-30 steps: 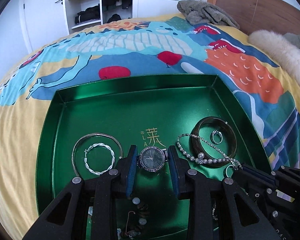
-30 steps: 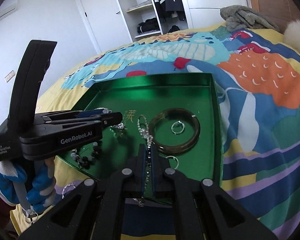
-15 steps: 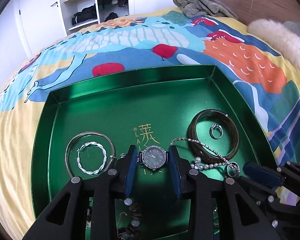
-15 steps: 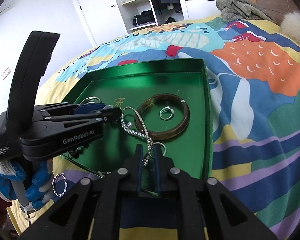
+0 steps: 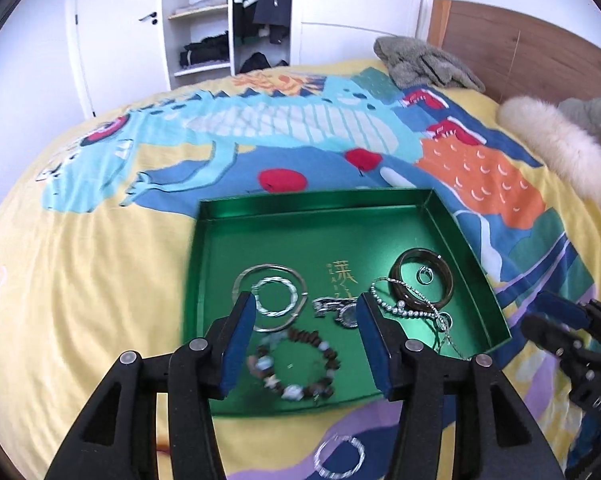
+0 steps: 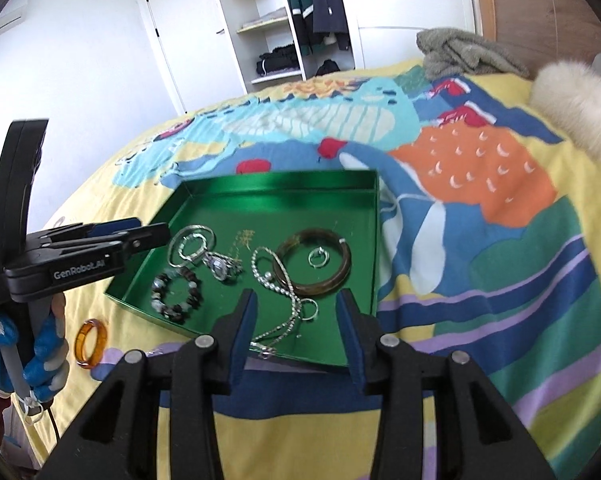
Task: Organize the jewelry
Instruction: 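Withdraw both open tools toward the amber bangle and remaining twisted hoop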
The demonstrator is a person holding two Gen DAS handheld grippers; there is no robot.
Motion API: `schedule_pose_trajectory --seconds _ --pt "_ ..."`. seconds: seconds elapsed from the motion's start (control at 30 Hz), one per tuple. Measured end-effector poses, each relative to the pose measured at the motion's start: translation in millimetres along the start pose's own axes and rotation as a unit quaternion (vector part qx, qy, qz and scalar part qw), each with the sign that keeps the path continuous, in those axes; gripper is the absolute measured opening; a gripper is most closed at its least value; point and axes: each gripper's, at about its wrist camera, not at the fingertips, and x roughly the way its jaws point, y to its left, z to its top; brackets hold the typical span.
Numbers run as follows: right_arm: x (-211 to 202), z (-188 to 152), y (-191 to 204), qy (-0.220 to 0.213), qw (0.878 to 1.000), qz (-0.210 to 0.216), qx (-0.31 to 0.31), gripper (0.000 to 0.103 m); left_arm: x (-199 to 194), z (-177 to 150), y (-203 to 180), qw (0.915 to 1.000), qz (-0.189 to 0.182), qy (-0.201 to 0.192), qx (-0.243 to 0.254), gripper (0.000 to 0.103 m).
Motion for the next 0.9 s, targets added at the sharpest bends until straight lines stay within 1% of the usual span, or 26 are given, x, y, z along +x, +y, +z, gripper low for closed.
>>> schedule_pose_trajectory --seconds 0.23,0.43,0.57,0.7,0.9 --pt "-72.2 4.8 32.7 -0.042 0.999 0.005 -0.01 0.04 -88.0 -11.9 33.0 0.9987 0.027 -0.04 -0.014 0.052" --pt "-129.8 -5.0 65.5 -0.067 0.997 0.015 -0.024 0.04 -162.9 -32.4 58.4 0.9957 0.046 -0.074 -0.032 0.054" --pt "-169.9 -15.2 84.9 -0.083 0.996 0.022 -0.029 0.04 -205.9 -53.8 72.2 0.9932 0.054 -0.092 -0.048 0.056" --pt "-203.5 -28.1 104.7 -0.095 0.994 0.03 -0.042 0.04 -244.7 -81.6 83.5 0.9907 0.059 -0.106 -0.062 0.057" --pt "-248.2 -53.0 129.0 -0.112 0.991 0.04 -0.064 0.041 -287.9 -122.1 93.4 0.9869 0.072 -0.12 -0.081 0.057"
